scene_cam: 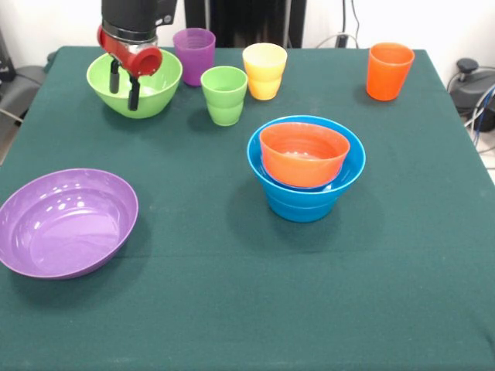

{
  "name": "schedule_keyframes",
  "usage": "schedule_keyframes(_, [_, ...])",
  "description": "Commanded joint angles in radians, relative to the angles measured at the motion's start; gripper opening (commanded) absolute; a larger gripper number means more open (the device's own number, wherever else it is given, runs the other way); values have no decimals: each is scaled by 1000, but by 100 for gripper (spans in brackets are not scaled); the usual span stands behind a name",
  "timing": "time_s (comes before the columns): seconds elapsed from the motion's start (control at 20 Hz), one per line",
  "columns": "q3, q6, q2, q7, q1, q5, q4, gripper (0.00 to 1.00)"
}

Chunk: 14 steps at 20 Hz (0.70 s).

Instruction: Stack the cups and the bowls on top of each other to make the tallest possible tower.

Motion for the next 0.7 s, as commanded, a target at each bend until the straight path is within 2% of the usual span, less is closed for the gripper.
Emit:
schedule_keyframes(0.05, [111, -28, 64, 176, 15, -21, 40, 100])
schedule_keyframes(0.45, [95, 11, 75, 170, 26, -2, 38, 100])
schedule_keyframes(0.7, [112, -6, 85, 175, 11, -8, 40, 100])
